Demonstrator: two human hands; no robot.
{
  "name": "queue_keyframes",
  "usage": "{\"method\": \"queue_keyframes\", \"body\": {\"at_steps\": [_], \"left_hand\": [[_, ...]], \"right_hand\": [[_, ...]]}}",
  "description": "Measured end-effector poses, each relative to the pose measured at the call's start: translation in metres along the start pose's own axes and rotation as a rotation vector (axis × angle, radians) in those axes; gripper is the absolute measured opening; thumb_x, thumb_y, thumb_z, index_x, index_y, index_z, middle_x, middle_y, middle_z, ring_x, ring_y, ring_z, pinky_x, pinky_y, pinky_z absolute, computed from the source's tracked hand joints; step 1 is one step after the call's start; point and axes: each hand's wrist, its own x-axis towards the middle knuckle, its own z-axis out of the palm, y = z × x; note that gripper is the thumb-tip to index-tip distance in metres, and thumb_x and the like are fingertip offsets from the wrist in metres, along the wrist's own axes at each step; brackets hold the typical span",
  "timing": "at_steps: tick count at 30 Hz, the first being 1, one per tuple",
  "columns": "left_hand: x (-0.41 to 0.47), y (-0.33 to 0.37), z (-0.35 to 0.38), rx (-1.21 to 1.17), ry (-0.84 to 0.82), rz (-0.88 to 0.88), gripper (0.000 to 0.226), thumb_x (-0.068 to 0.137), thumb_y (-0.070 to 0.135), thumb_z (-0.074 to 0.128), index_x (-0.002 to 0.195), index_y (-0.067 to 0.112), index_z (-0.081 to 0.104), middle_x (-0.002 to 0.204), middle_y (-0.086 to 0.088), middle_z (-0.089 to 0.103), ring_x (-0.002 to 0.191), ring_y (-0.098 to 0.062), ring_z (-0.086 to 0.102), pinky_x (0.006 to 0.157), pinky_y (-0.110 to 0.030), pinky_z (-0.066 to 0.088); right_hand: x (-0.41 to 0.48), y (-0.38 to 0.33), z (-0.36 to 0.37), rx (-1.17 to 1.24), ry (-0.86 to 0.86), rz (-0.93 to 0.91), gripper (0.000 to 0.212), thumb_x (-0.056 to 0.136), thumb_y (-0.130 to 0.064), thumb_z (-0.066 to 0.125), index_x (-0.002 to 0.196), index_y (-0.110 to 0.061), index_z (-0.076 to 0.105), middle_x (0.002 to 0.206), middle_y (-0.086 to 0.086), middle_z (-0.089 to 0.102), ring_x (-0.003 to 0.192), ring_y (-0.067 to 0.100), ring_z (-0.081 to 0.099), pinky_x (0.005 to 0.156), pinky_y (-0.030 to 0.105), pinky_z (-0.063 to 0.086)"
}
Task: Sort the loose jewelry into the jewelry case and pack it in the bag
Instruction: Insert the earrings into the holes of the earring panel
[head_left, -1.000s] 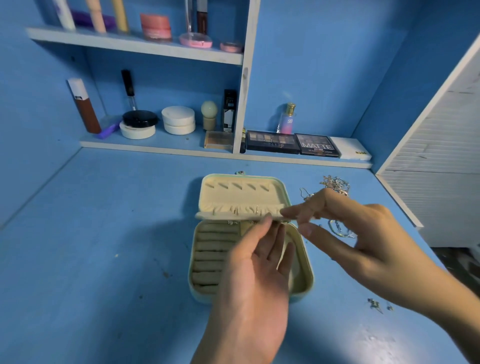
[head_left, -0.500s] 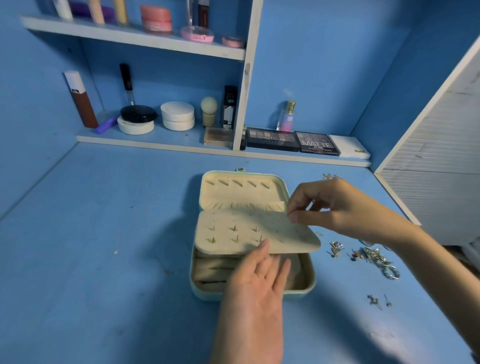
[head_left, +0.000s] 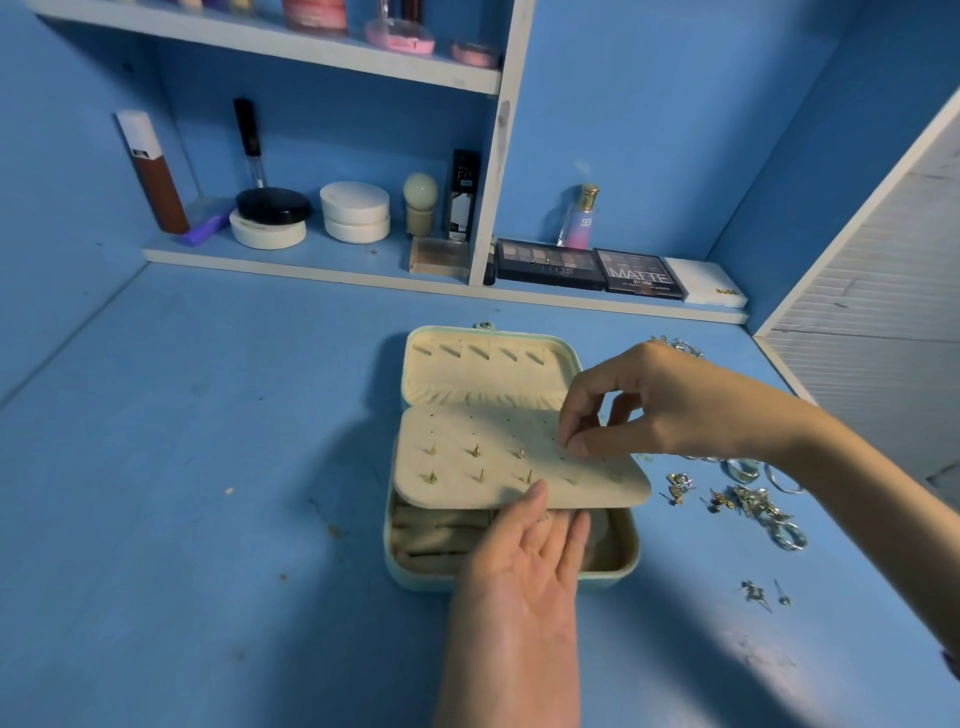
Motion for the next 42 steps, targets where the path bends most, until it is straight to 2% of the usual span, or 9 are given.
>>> {"method": "queue_keyframes", "body": {"at_steps": [3, 8, 15, 23, 28, 38, 42], "left_hand": [[0.000, 0.000, 0.000, 0.002, 0.000, 0.004, 0.042, 0.068, 0.015, 0.056, 0.108, 0.013, 0.067, 0.110, -0.005, 0.072, 0.109, -0.015, 0.065, 0.089, -0.028, 0.051], [0.000, -0.001, 0.002, -0.024, 0.027, -0.006, 0.042, 0.067, 0.014, 0.055, 0.107, 0.011, 0.067, 0.108, -0.007, 0.072, 0.110, -0.018, 0.063, 0.097, -0.034, 0.044], [-0.002, 0.000, 0.002, -0.029, 0.023, -0.002, 0.045, 0.067, 0.015, 0.055, 0.110, 0.012, 0.066, 0.110, -0.006, 0.072, 0.109, -0.017, 0.064, 0.096, -0.031, 0.044], [-0.003, -0.001, 0.005, -0.046, 0.051, 0.010, 0.042, 0.064, 0.014, 0.055, 0.104, 0.011, 0.068, 0.105, -0.006, 0.073, 0.104, -0.016, 0.066, 0.094, -0.030, 0.045], [-0.004, -0.002, 0.005, -0.050, 0.049, 0.018, 0.041, 0.065, 0.014, 0.055, 0.104, 0.011, 0.067, 0.103, -0.005, 0.074, 0.105, -0.016, 0.066, 0.093, -0.030, 0.045], [-0.004, -0.001, 0.003, -0.047, 0.031, 0.017, 0.042, 0.066, 0.015, 0.055, 0.107, 0.012, 0.067, 0.104, -0.004, 0.074, 0.101, -0.014, 0.068, 0.096, -0.030, 0.044], [-0.004, -0.001, 0.002, -0.048, 0.035, 0.013, 0.044, 0.067, 0.015, 0.055, 0.109, 0.012, 0.067, 0.105, -0.005, 0.073, 0.106, -0.016, 0.066, 0.096, -0.030, 0.044]], "right_hand": [[0.001, -0.002, 0.000, -0.029, 0.000, -0.009, 0.011, 0.080, -0.006, 0.068, 0.081, -0.016, 0.073, 0.078, -0.006, 0.071, 0.069, 0.004, 0.060, 0.068, 0.016, 0.048], [0.004, -0.008, -0.002, -0.133, -0.032, -0.012, 0.010, 0.078, -0.010, 0.069, 0.079, -0.019, 0.073, 0.075, -0.008, 0.070, 0.069, 0.004, 0.059, 0.069, 0.015, 0.048], [0.010, -0.016, -0.002, -0.265, -0.096, -0.009, 0.015, 0.079, -0.016, 0.067, 0.073, -0.030, 0.067, 0.070, -0.014, 0.066, 0.069, 0.003, 0.058, 0.071, 0.025, 0.049], [0.006, -0.019, 0.003, -0.415, -0.110, -0.084, 0.012, 0.082, -0.015, 0.060, 0.082, -0.022, 0.070, 0.075, -0.009, 0.067, 0.073, 0.005, 0.055, 0.071, 0.017, 0.046], [0.007, -0.021, 0.001, -0.404, -0.125, -0.075, 0.017, 0.079, -0.012, 0.060, 0.079, -0.029, 0.060, 0.074, -0.009, 0.065, 0.071, 0.006, 0.055, 0.070, 0.021, 0.048], [0.013, -0.021, 0.003, -0.436, -0.176, -0.032, 0.013, 0.075, -0.013, 0.061, 0.079, -0.023, 0.066, 0.071, -0.009, 0.063, 0.072, 0.003, 0.052, 0.063, 0.014, 0.043], [0.013, -0.020, 0.005, -0.454, -0.179, -0.023, 0.011, 0.076, -0.015, 0.060, 0.079, -0.025, 0.064, 0.072, -0.010, 0.063, 0.068, 0.004, 0.050, 0.061, 0.012, 0.040]]}}
